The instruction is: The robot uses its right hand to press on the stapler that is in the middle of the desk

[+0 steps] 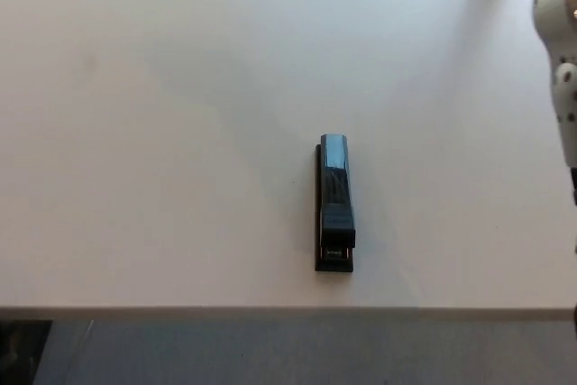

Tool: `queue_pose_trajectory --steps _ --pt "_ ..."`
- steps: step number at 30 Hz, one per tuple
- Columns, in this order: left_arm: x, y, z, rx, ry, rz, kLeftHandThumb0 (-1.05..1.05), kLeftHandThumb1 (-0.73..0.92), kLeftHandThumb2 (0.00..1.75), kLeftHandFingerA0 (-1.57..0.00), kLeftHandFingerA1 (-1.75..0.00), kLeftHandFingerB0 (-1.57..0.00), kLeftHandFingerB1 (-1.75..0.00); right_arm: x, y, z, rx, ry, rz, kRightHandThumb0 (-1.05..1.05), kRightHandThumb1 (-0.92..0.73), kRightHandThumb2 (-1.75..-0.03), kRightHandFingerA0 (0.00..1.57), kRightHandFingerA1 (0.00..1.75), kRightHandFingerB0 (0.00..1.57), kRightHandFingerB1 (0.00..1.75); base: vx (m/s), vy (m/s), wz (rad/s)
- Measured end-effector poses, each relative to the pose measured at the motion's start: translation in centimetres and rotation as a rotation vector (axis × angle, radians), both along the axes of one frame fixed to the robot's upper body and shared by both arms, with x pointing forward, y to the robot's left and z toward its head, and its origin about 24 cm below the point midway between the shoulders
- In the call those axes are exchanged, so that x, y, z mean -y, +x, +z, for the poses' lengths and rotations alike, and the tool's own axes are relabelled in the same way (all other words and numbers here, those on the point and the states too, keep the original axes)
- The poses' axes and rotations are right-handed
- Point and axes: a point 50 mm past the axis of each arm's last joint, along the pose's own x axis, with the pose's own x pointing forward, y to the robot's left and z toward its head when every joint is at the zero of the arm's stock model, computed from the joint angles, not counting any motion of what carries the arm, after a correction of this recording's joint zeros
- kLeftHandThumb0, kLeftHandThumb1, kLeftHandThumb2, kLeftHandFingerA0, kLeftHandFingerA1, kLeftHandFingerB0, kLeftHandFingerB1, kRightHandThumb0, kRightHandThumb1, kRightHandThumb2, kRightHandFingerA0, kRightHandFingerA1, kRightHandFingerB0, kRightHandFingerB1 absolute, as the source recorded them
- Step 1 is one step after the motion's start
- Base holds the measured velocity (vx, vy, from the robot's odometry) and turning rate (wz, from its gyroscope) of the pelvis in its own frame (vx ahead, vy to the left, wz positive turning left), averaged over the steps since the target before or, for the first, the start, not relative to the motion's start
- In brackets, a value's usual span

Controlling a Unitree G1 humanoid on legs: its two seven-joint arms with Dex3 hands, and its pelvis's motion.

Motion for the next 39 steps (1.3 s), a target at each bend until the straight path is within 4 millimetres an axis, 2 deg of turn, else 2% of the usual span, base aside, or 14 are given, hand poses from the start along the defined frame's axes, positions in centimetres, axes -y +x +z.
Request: queue_pose_trajectory --steps 3,4,7,8,9,12,13,20,22,26,28,31,35,39 --pt "0.0 0.0 0.0 0.0 0.0 -0.001 -0.7 0.81 0.92 -0.1 -0.49 -0.1 -0.46 -1.1 1.2 -1.6 -0.085 0.004 0.014 -0.17 -0.79 -0.67 1.22 1.14 0.72 1.26 0.0 0.0 0.0" --pt "0.0 0.0 0.0 -0.001 0.001 -0.002 -0.72 0.65 1.07 -0.08 -0.52 -0.02 -0.47 -1.4 1.6 -2.2 -0.116 0.005 0.018 -0.19 -0.8 -0.65 1.23 1.08 0.7 1.27 0.0 0.0 0.0" --pt "0.1 0.3 -0.1 -0.01 -0.001 -0.007 -0.74 0.68 1.08 -0.12 -0.53 -0.02 -0.47 -2.3 2.6 -4.1 -0.197 -0.002 0.021 -0.17 -0.77 -0.7 1.22 1.13 0.73 1.22 0.0 0.0 0.0" --pt "0.1 0.4 0.0 -0.018 -0.001 -0.009 -0.69 0.69 1.07 -0.07 -0.5 -0.01 -0.45 -2.7 2.8 -4.8 -0.225 -0.005 0.023 -0.15 -0.77 -0.7 1.2 1.18 0.74 1.19 0.0 0.0 0.0" --pt "0.0 0.6 0.0 -0.028 -0.001 -0.01 -0.6 0.92 0.76 -0.1 -0.42 -0.06 -0.37 -3.0 3.0 -5.4 -0.251 -0.009 0.025 -0.19 -0.81 -0.64 1.21 1.14 0.72 1.2 0.0 0.0 0.0" --pt "-0.3 0.9 0.1 -0.053 -0.001 -0.004 -0.55 0.92 0.77 -0.09 -0.41 -0.07 -0.34 -3.7 3.3 -6.5 -0.293 -0.012 0.032 -0.14 -0.81 -0.7 1.16 1.2 0.72 1.19 0.0 0.0 0.0" --pt "-0.4 1.0 0.1 -0.062 -0.002 -0.001 -0.3 0.75 1.24 -0.02 -0.51 -0.02 -0.51 -3.8 3.5 -6.9 -0.308 -0.012 0.034 -0.16 -0.77 -0.75 1.2 1.17 0.76 1.17 0.0 0.0 0.0" --pt "-1.0 0.6 -0.3 -0.133 -0.007 0.026 -0.31 0.73 1.24 -0.04 -0.52 -0.04 -0.52 -4.2 4.3 -12.3 -0.48 -0.013 0.011 -0.19 -0.79 -0.69 1.23 1.03 0.74 1.19 0.0 0.0 0.0" --pt "-1.1 0.2 -0.5 -0.149 -0.008 0.033 -0.32 0.71 1.23 -0.05 -0.51 -0.04 -0.52 -4.2 4.3 -13.8 -0.518 -0.016 0.002 -0.18 -0.77 -0.69 1.21 0.98 0.81 0.97 0.0 0.0 0.0" --pt "-1.1 -0.4 -0.8 -0.175 0.003 0.037 -0.31 0.72 1.23 -0.05 -0.52 -0.04 -0.52 -4.3 3.9 -17.2 -0.625 -0.007 -0.004 -0.17 -0.76 -0.7 1.23 1.01 0.81 1.01 0.0 0.0 0.0" --pt "-1.1 -0.6 -0.9 -0.179 0.008 0.034 -0.32 0.71 1.22 -0.05 -0.52 -0.05 -0.52 -4.4 3.6 -18.8 -0.683 -0.002 -0.006 -0.19 -0.78 -0.63 1.17 1.15 0.77 1.12 0.0 0.0 0.0" --pt "-1.0 -0.7 -0.8 -0.177 0.016 0.03 -0.32 0.71 1.23 -0.04 -0.52 -0.04 -0.52 -4.6 3.2 -20.5 -0.739 -0.009 -0.009 -0.2 -0.78 -0.63 1.23 1.0 0.77 1.05 0.0 0.0 0.0" --pt "-1.0 -1.2 -1.0 -0.19 0.024 0.027 -0.32 0.71 1.23 -0.05 -0.52 -0.05 -0.52 -4.5 2.4 -23.2 -0.817 -0.035 -0.026 -0.15 -0.72 -0.73 1.25 1.06 0.8 1.17 0.0 0.0 0.0" --pt "-0.9 -1.6 -1.2 -0.202 0.027 0.021 -0.32 0.7 1.22 -0.05 -0.52 -0.05 -0.52 -4.2 1.7 -25.2 -0.867 -0.068 -0.046 -0.18 -0.76 -0.67 1.25 0.95 0.81 1.12 0.0 0.0 0.0"
